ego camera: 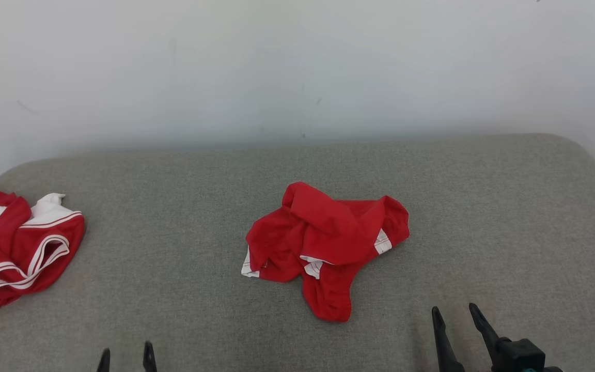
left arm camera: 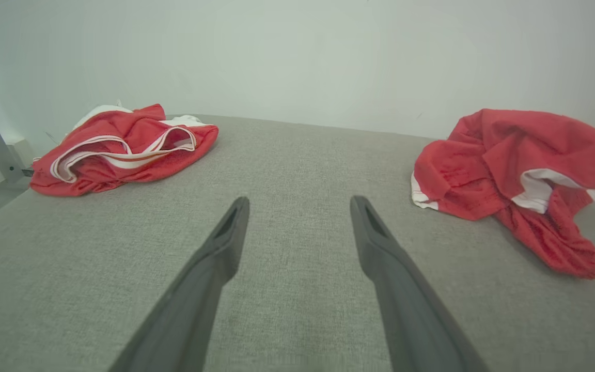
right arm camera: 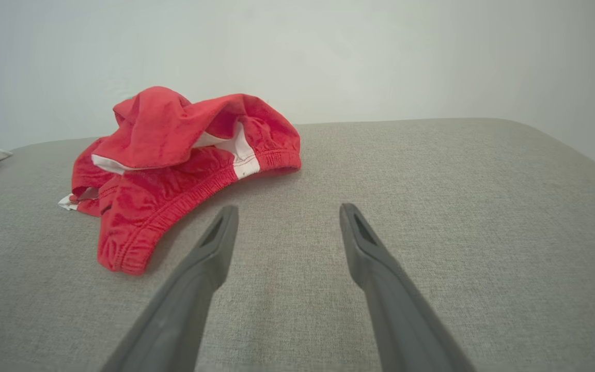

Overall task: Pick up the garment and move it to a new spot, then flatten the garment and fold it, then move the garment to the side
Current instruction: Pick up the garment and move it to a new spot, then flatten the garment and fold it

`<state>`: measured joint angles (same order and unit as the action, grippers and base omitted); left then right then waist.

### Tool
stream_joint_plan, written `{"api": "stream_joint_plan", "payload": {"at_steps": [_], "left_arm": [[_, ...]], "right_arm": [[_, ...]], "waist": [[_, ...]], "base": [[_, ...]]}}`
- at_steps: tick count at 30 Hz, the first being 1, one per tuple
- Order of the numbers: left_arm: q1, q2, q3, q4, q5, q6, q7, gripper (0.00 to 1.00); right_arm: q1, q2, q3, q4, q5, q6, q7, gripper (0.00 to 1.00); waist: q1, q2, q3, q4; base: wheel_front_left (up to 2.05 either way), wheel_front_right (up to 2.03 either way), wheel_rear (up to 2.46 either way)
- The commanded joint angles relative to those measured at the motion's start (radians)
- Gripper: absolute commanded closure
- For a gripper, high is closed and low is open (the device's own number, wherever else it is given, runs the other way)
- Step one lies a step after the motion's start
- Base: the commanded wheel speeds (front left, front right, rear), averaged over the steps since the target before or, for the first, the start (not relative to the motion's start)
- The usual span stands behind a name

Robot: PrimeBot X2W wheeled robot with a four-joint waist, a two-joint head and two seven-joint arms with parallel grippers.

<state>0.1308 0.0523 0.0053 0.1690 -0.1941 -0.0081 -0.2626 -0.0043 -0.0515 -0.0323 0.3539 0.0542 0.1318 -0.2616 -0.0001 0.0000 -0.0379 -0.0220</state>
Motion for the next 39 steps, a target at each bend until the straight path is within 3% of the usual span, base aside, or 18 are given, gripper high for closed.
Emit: {"api": "stream_joint_plan", "payload": {"at_steps": [1,39], "left_arm": [[0.016,-0.001,-0.002,0.013,0.01,0.006,-0.003,0.0],[-0.027,-0.003,-0.022,0.05,0.019,-0.035,-0.003,0.0]], "right_arm": [[0.009,0.002,0.001,0.004,-0.006,-0.002,-0.005,0.0],[-0.014,0.002,0.012,0.016,0.026,-0.002,-0.005,0.0]], "waist": [[0.0001,0.0,0.0,-0.002],[0.0001,0.0,0.016,-0.033]], "base": [[0.0,0.0,0.0],[0.0,0.0,0.0]]}}
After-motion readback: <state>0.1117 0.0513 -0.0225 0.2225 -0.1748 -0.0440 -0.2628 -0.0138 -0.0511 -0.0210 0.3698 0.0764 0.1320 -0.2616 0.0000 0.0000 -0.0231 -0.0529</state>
